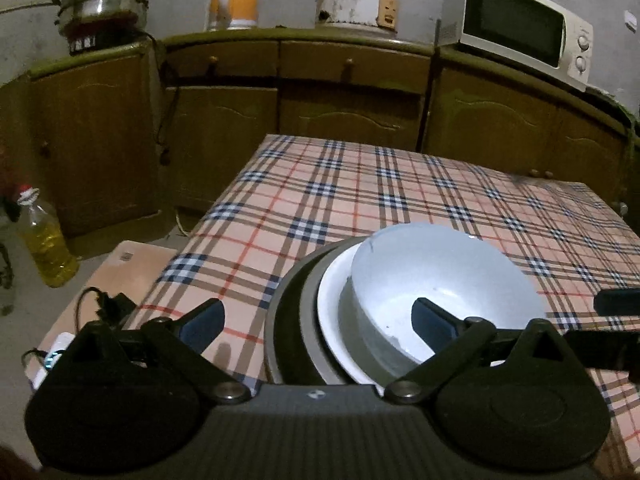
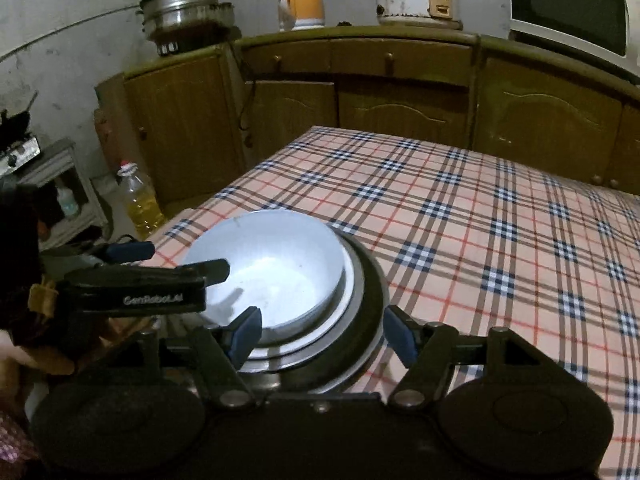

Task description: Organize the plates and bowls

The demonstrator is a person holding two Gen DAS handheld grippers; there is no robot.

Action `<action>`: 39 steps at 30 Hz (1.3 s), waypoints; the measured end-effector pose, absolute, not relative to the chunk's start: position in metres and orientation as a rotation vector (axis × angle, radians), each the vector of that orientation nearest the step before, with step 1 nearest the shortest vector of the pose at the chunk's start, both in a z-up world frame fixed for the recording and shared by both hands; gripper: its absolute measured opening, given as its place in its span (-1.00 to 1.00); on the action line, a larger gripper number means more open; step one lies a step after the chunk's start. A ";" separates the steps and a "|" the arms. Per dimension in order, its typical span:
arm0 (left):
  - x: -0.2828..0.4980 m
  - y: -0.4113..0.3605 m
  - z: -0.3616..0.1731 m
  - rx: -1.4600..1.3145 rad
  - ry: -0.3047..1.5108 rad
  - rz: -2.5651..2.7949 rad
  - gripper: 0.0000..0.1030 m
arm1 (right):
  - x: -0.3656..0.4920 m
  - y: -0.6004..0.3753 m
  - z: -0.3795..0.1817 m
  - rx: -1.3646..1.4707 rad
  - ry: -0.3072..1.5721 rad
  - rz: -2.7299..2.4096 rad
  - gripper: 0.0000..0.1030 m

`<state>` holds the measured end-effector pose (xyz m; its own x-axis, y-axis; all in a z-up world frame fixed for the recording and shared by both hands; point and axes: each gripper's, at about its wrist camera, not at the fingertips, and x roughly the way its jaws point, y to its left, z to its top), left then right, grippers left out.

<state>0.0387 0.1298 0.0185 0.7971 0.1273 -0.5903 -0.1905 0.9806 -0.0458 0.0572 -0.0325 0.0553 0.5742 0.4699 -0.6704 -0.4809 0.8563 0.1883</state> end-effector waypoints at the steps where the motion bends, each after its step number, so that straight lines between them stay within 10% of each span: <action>1: 0.036 0.129 0.021 -0.106 0.632 0.177 1.00 | 0.054 -0.034 0.056 -0.014 0.776 0.558 0.56; 39: -0.036 0.077 0.030 -0.143 0.824 0.224 1.00 | -0.007 -0.062 0.053 0.059 0.828 0.556 0.57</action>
